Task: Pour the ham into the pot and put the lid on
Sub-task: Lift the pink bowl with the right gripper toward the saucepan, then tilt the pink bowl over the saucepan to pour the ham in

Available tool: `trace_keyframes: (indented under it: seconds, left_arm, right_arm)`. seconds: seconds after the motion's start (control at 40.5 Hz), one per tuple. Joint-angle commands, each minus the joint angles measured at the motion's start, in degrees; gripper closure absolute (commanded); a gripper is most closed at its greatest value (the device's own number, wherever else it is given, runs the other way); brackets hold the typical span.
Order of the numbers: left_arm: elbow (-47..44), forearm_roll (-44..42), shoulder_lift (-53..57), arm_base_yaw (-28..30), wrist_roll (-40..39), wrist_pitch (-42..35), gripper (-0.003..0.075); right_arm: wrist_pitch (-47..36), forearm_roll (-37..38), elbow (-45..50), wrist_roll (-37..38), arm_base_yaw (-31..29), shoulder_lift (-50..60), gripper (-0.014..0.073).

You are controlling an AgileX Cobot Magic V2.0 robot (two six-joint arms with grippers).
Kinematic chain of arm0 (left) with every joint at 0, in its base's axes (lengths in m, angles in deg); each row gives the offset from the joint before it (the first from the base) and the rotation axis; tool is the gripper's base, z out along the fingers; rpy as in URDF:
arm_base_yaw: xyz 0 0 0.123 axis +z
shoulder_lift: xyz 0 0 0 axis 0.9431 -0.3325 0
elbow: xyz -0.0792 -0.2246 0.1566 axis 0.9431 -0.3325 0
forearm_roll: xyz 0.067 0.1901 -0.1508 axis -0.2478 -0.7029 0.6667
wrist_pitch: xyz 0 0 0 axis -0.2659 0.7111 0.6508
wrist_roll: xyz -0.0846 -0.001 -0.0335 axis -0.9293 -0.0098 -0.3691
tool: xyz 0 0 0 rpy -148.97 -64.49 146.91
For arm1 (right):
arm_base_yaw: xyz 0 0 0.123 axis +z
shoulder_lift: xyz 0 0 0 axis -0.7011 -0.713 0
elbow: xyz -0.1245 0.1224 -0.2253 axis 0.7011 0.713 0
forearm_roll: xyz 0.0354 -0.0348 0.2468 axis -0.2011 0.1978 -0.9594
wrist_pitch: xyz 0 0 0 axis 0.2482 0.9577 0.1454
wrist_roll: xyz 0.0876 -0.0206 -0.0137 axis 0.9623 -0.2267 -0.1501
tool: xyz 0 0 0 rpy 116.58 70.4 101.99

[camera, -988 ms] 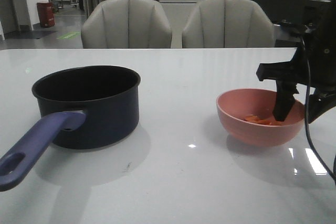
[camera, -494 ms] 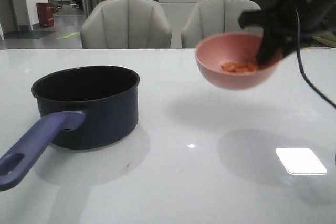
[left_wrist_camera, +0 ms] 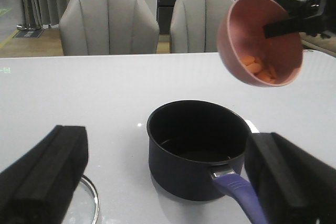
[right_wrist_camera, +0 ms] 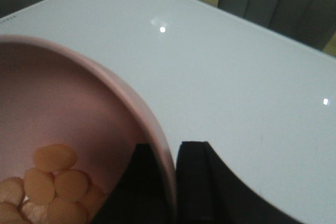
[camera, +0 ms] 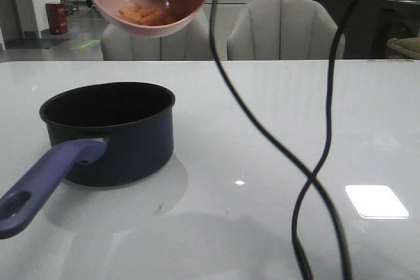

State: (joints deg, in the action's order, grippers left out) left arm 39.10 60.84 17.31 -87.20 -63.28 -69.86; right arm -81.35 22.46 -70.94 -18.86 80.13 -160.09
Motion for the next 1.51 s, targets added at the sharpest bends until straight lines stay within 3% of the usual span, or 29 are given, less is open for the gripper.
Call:
trace_keyframes:
  seconds: [0.0, 0.148, 0.346, 0.494, 0.741, 0.963, 1.161, 1.284, 1.383, 1.482]
  left_arm:
    - [1.6, 0.4, -0.5, -0.4, -0.2, -4.3, 0.0085]
    - [1.6, 0.4, -0.5, -0.4, -0.2, -4.3, 0.0085]
    - [1.6, 0.0, -0.5, -0.4, -0.2, -4.5, 0.0085]
    - [1.6, 0.0, -0.5, -0.4, -0.2, -4.5, 0.0085]
    - [1.6, 0.0, -0.5, -0.4, -0.2, -4.7, 0.0085]
    - [1.6, -0.6, -0.5, -0.4, -0.2, -4.7, 0.0085]
    - [1.6, -0.6, -0.5, -0.4, -0.2, -4.7, 0.0085]
    - [1.6, -0.6, -0.5, -0.4, -0.2, -4.7, 0.0085]
    - [1.6, -0.6, -0.5, -0.4, -0.2, -4.7, 0.0085]
    - [1.6, -0.6, -0.5, -0.4, -0.2, -4.8, 0.0085]
  right_arm:
    - [-13.9, 3.6, -2.0, -1.1, 1.7, 0.0, 0.0457]
    - [-25.8, 6.3, -1.3, -5.3, 2.7, -4.8, 0.0457]
    - [-52.5, 6.6, 4.7, -12.6, 2.7, -9.9, 0.0457]
    - [-65.0, 7.0, 7.3, -22.7, 3.2, -13.4, 0.0457]
    - [-76.4, 9.6, 8.3, -46.0, 5.3, -16.7, 0.0457]
    - [-77.0, 10.5, 8.3, -50.5, 5.3, -16.8, 0.0457]
    - [-77.0, 10.6, 8.3, -48.9, 5.3, -16.8, 0.0457]
    - [-75.1, 5.6, 8.0, -32.3, 5.3, -16.2, 0.0457]
    - [-63.8, 0.2, 6.6, -16.5, 5.3, -14.3, 0.0457]
    - [-46.6, -2.2, 4.3, -9.7, 5.2, -11.4, 0.0457]
